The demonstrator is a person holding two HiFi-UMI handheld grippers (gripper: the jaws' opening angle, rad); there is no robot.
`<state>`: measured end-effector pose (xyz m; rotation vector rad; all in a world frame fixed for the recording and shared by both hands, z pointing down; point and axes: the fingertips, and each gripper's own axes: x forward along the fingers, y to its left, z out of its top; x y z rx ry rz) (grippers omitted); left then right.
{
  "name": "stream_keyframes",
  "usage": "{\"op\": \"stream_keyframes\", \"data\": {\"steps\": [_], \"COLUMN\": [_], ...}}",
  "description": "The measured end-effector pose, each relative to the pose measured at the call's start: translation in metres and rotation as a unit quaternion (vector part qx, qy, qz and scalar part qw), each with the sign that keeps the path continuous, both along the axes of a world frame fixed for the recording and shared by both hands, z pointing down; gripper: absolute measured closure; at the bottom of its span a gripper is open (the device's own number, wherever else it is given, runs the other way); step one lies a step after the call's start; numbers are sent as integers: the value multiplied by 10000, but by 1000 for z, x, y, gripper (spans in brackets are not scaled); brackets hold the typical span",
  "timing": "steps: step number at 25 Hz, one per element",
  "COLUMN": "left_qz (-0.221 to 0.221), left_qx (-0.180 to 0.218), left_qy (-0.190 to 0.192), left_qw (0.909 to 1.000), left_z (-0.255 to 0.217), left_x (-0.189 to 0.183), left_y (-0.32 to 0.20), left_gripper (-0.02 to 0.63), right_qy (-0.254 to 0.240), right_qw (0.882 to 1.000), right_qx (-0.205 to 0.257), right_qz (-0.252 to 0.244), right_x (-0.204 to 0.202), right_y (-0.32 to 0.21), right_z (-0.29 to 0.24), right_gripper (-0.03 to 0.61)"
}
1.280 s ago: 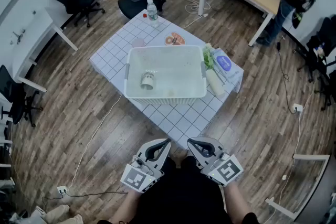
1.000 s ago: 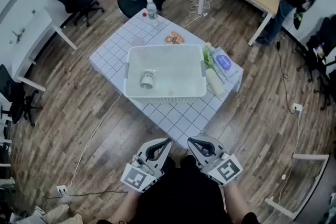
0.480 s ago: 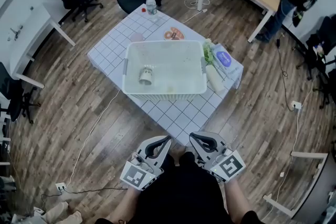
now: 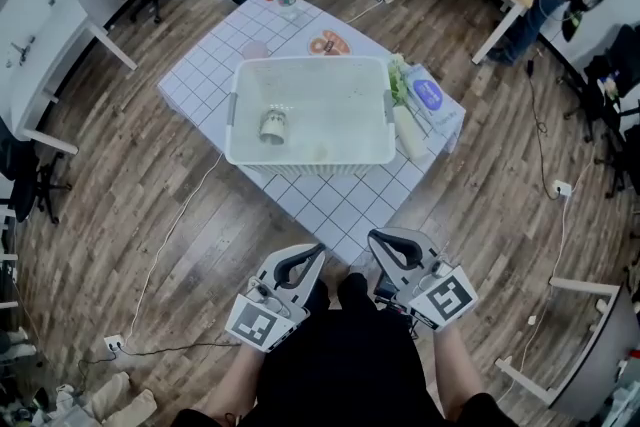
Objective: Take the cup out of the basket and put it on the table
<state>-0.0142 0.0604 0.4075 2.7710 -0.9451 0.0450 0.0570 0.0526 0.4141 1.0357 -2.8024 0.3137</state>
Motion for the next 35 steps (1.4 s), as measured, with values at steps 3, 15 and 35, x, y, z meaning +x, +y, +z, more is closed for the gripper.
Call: {"op": "stream_keyframes", "data": {"steps": [3,15,35], "left_qz": [7,-11,-90], "left_qx": [-67,-171,11], "left_qy": [-20,-15,-68], "left_qw": [10000,9999,9999], "left_z": [5,13,16], "left_x": [0,-2,-8], "left_y": [1,-1,-47], "left_gripper": [606,606,606], "right_qy": [62,231,222], "right_qw": [10000,9996,9991], "right_qx": [-19,48,176], "right_qz": [4,-177,-314], "right_x": [1,-13,-31], "right_y": [-5,-16,-58], "right_z": [3,6,9], "right_gripper": [555,555,554]}}
